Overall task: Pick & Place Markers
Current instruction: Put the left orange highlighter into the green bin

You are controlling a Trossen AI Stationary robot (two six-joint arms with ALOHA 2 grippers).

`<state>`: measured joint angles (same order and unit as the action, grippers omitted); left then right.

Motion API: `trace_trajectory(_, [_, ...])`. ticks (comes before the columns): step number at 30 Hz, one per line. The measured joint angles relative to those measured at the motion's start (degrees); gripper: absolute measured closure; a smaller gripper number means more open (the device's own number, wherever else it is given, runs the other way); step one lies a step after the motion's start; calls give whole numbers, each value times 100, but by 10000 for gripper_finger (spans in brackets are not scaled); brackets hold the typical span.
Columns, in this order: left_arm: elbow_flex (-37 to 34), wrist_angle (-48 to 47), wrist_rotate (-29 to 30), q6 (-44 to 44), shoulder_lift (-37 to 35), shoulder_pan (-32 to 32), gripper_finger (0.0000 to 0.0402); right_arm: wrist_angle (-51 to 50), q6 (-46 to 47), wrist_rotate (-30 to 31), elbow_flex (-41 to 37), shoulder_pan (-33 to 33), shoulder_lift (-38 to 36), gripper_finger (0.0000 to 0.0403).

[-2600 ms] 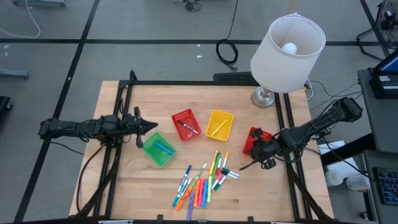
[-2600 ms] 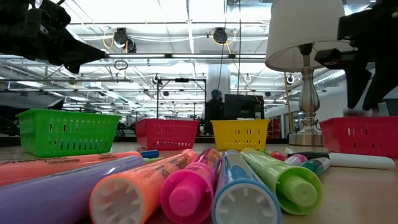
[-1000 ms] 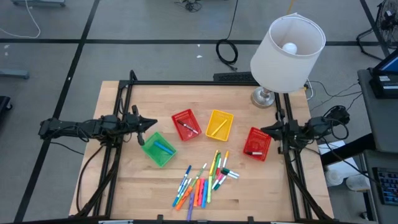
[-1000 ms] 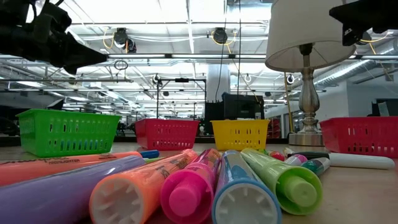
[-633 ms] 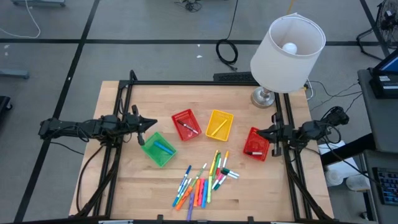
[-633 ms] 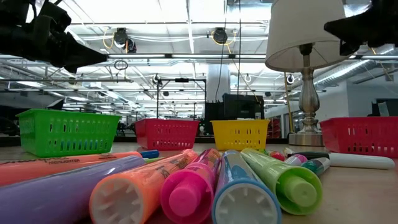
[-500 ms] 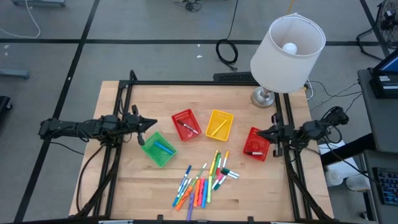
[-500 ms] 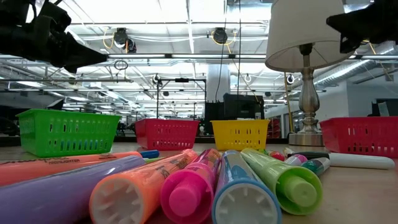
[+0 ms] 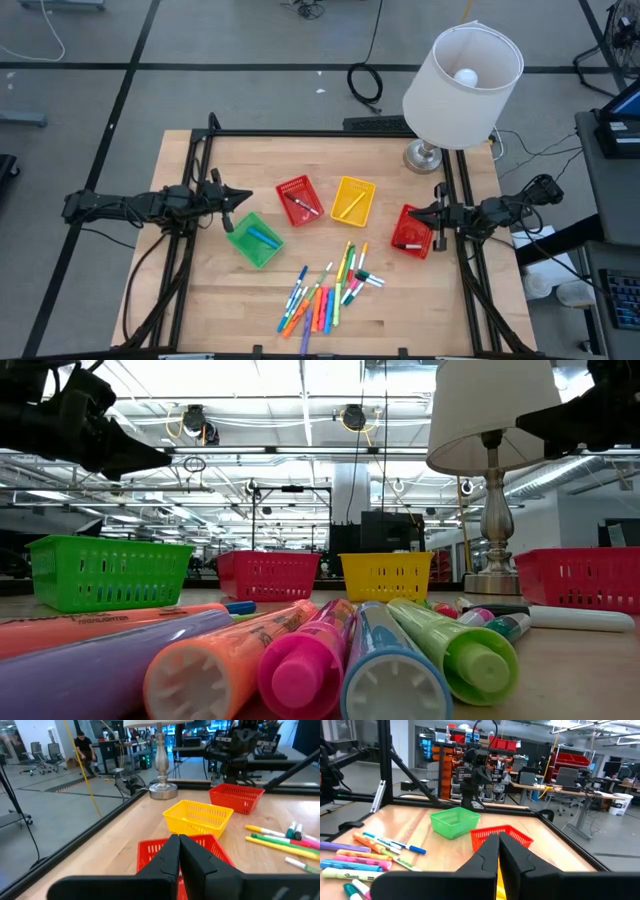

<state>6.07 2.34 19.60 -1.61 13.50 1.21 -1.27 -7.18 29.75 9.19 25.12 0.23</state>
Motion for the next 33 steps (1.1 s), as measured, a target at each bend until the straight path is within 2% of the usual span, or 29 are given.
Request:
trace_trajectory(7, [0, 76, 0, 244, -1, -1, 382, 17, -9, -150, 0, -4, -2, 403])
trace_trajectory(16, [0, 69, 1, 1436, -1, -1, 382, 18, -83, -150, 0, -4, -2, 403])
trace_trajectory(20, [267, -38, -364, 1906, 193, 81, 383, 125, -83, -150, 0, -4, -2, 403])
trace_trajectory(23, [708, -162, -431, 2043, 786, 383, 383, 278, -117, -150, 0, -4, -1, 403])
trace_trajectory(26, [1433, -534, -253, 2150, 1696, 752, 383, 367, -201, -150, 0, -4, -2, 403])
trace_trajectory(33, [3929, -2946, -193, 3023, 4300, 1557, 383, 362, -337, -139, 0, -4, 0, 403])
